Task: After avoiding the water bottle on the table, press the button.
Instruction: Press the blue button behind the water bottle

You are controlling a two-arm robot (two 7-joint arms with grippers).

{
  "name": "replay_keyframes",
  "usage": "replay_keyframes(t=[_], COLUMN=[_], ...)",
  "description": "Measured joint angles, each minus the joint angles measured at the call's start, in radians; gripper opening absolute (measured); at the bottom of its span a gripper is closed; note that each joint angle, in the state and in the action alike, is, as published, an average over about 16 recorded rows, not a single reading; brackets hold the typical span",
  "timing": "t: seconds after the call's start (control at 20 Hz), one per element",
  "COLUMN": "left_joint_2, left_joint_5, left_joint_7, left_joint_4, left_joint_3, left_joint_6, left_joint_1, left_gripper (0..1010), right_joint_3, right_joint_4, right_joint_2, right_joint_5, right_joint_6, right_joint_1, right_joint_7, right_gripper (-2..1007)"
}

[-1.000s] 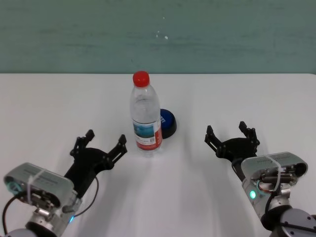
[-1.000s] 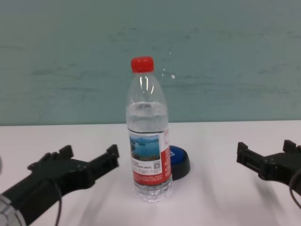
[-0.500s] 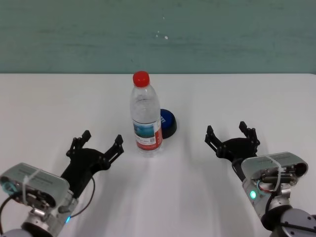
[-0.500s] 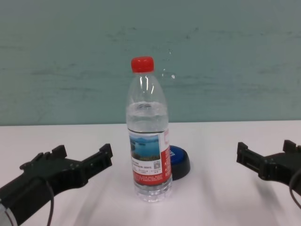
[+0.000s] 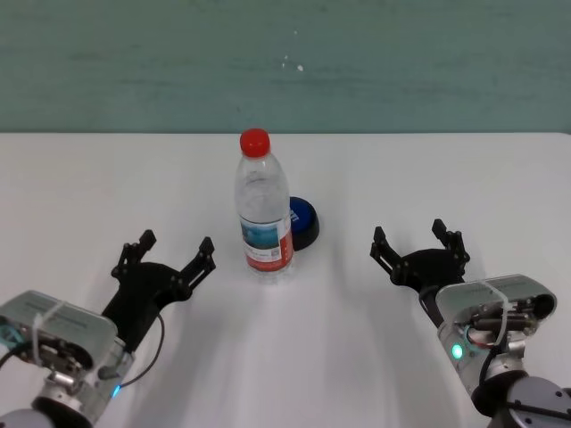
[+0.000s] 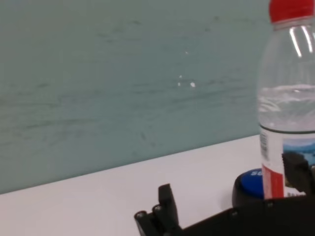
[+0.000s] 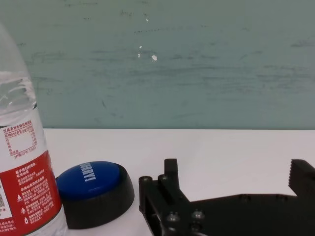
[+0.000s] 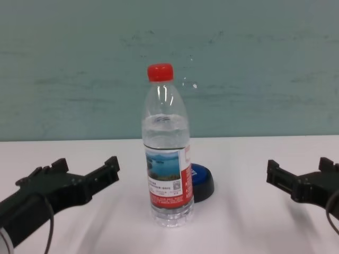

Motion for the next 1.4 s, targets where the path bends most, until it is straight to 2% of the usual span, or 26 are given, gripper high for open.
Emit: replay_keyframes(t=[0.75, 1.4], left_joint_2=[-0.018, -0.03], left_joint_5=[0.021, 0.035], left_joint_7=[0.018, 0.012], left_joint_4=[0.077, 0.164], left_joint_3=[-0.009, -0.003], left_joint_6=[-0.008, -0.044], left_joint_1=[-0.074, -0.143], left_gripper=[1010, 1010], right_joint_3=[0.0, 0.0], right_joint_4=[0.0, 0.0], right_joint_2=[0.0, 0.0], right_joint_5=[0.0, 0.0], right_joint_6=[0.0, 0.0], right_joint_1=[0.0, 0.0], right_joint_7=[0.0, 0.0], right_gripper=[1004, 1004])
